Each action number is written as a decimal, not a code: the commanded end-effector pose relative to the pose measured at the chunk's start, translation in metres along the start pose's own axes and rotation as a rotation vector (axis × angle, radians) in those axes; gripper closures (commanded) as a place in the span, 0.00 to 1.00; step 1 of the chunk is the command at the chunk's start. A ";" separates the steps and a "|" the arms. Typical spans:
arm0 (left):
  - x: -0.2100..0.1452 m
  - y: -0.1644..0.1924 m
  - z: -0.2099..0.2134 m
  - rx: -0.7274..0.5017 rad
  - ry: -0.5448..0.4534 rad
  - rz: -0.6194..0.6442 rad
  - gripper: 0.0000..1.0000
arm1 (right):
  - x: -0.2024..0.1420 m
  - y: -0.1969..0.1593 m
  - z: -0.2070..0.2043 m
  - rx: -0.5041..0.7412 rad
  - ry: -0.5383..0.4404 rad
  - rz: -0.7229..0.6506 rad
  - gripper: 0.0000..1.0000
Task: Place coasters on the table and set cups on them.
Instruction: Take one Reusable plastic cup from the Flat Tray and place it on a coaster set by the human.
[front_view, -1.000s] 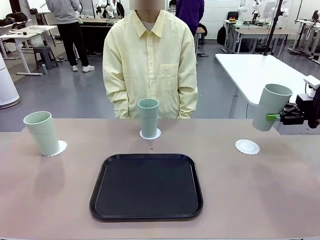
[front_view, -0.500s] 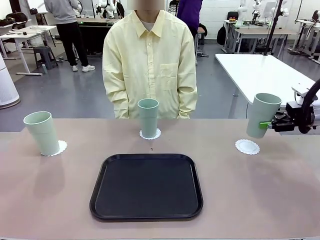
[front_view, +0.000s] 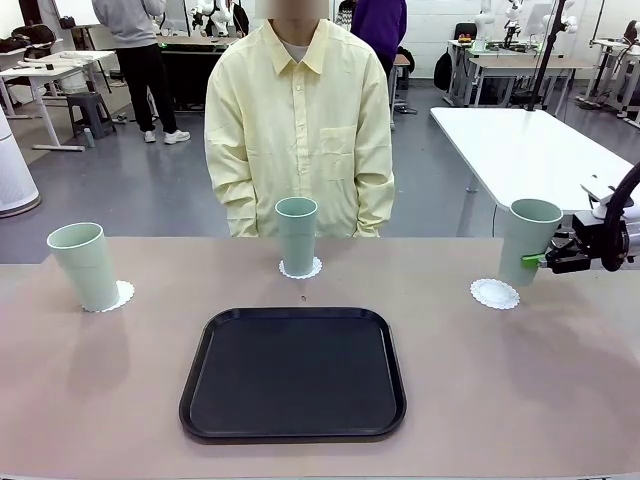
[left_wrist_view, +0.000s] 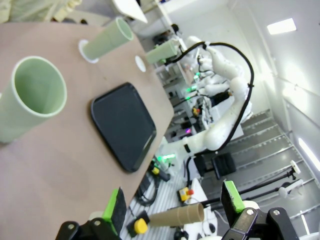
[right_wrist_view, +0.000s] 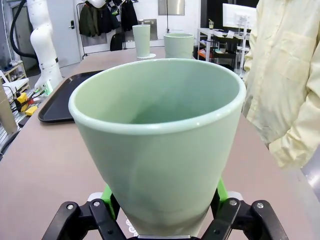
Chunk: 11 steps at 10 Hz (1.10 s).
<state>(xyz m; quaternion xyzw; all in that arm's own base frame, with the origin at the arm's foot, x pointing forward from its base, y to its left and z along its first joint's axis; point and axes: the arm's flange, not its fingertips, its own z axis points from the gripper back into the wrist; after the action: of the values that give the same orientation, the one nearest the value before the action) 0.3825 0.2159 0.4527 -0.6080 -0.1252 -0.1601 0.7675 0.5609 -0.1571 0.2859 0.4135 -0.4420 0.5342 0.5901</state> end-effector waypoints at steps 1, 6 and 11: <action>0.001 -0.002 0.001 -0.007 -0.009 -0.007 0.00 | 0.000 -0.002 0.000 0.035 -0.008 0.022 0.17; 0.001 -0.002 0.001 -0.007 -0.009 -0.007 0.00 | 0.000 0.000 0.000 0.000 0.000 0.000 0.17; 0.001 -0.002 0.001 -0.007 -0.009 -0.007 0.00 | 0.009 0.006 -0.010 0.043 -0.009 0.063 0.17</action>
<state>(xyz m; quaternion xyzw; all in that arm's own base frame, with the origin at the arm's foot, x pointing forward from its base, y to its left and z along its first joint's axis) 0.3825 0.2159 0.4527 -0.6080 -0.1252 -0.1601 0.7675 0.5627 -0.1478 0.2890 0.4150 -0.4489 0.5454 0.5734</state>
